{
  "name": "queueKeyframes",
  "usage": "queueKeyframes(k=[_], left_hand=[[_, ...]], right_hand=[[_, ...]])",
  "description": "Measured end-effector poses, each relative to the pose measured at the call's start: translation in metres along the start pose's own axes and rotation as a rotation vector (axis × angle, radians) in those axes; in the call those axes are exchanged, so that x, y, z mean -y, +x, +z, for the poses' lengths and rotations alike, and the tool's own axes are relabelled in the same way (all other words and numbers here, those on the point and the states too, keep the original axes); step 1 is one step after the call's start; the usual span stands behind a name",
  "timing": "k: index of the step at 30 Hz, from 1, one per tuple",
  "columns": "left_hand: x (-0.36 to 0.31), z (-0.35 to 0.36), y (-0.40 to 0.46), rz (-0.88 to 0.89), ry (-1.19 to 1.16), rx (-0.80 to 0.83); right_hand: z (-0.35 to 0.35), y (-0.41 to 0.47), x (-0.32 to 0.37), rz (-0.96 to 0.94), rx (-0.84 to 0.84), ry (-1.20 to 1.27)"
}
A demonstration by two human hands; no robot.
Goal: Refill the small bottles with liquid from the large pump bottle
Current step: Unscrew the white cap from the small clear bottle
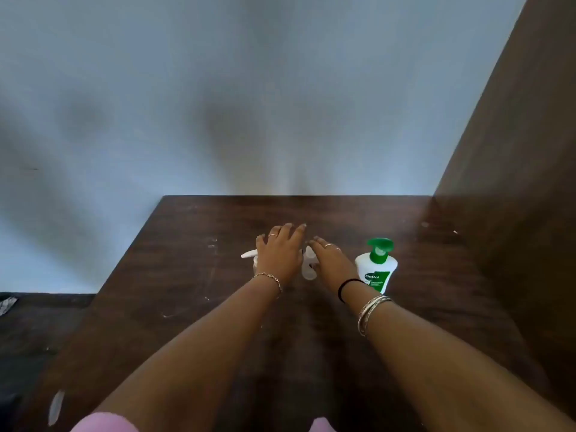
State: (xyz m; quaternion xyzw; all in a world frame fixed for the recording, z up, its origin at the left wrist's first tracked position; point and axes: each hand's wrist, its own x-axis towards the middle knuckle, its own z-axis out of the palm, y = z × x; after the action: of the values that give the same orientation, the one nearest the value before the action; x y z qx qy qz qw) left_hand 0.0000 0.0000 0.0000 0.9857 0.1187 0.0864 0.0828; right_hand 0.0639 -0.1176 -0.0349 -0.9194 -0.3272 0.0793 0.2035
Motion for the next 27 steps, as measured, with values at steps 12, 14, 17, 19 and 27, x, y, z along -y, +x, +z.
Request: queueKeyframes(k=[12,14,17,19,27], left_hand=[[0.005,0.014,0.000,-0.040,-0.044,0.030],[0.003,0.012,0.002,-0.027,-0.069,0.042],[0.001,0.007,0.005,-0.040,-0.173,0.015],[0.000,0.003,0.008,-0.091,-0.299,-0.042],[-0.010,-0.023,-0.006,-0.097,-0.789,0.079]], right_hand=[[-0.001,0.012,0.006,0.023,-0.074,0.016],[-0.006,0.015,0.011,0.010,-0.097,0.043],[-0.022,0.018,0.022,0.026,-0.156,0.131],[-0.037,0.018,0.028,0.050,-0.190,0.196],[-0.093,-0.003,0.027,0.039,-0.144,0.337]])
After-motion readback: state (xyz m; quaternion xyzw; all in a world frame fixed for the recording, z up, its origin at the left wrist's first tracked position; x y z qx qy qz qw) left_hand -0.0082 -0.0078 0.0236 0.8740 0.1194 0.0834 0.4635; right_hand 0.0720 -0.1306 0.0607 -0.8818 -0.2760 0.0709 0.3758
